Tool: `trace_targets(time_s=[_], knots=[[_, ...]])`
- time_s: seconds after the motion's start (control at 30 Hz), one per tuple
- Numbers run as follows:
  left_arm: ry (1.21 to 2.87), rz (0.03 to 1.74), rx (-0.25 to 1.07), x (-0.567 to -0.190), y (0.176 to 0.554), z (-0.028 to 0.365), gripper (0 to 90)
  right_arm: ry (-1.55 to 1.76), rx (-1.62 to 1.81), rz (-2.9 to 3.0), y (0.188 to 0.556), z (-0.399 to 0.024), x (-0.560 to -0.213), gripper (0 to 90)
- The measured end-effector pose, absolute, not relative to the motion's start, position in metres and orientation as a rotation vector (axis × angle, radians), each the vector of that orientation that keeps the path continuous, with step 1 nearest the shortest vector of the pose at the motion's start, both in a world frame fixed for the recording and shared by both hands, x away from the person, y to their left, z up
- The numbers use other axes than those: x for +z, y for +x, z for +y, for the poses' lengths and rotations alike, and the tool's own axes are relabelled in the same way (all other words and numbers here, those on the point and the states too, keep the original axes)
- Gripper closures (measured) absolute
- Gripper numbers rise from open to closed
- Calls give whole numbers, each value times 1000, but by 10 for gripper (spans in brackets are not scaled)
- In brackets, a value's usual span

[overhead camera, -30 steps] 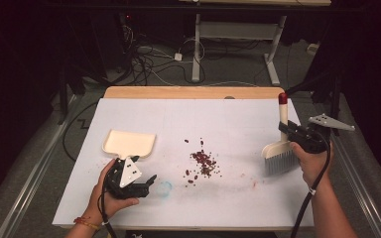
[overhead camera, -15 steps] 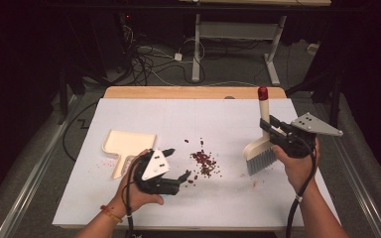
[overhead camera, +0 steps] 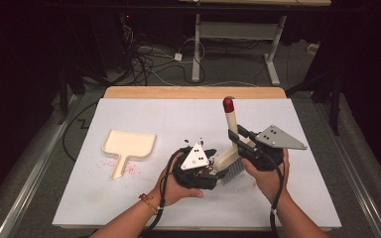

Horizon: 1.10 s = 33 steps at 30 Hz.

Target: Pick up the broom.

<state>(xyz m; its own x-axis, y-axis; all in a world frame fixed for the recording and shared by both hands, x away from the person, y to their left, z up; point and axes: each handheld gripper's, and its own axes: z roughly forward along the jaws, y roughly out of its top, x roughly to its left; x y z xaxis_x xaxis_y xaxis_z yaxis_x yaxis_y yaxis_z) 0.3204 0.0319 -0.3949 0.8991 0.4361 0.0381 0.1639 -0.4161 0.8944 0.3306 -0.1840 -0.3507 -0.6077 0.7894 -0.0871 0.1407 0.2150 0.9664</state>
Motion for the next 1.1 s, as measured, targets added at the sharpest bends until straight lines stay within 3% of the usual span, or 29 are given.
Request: trace_targets(time_s=[0.23,0.7,0.9,1.1], knots=[[1993,439,333,-398,320,37,520,764,1456,1914,313,-156,-351,705],[2064,430,333,-399,328,56,636,708,1470,1960,309,-158,-350,676],[2148,317,345,-395,321,66,659,472,1467,2135,310,-179,-345,515],[2195,232,302,-394,313,74,660,304,1374,2355,309,-193,-354,441]])
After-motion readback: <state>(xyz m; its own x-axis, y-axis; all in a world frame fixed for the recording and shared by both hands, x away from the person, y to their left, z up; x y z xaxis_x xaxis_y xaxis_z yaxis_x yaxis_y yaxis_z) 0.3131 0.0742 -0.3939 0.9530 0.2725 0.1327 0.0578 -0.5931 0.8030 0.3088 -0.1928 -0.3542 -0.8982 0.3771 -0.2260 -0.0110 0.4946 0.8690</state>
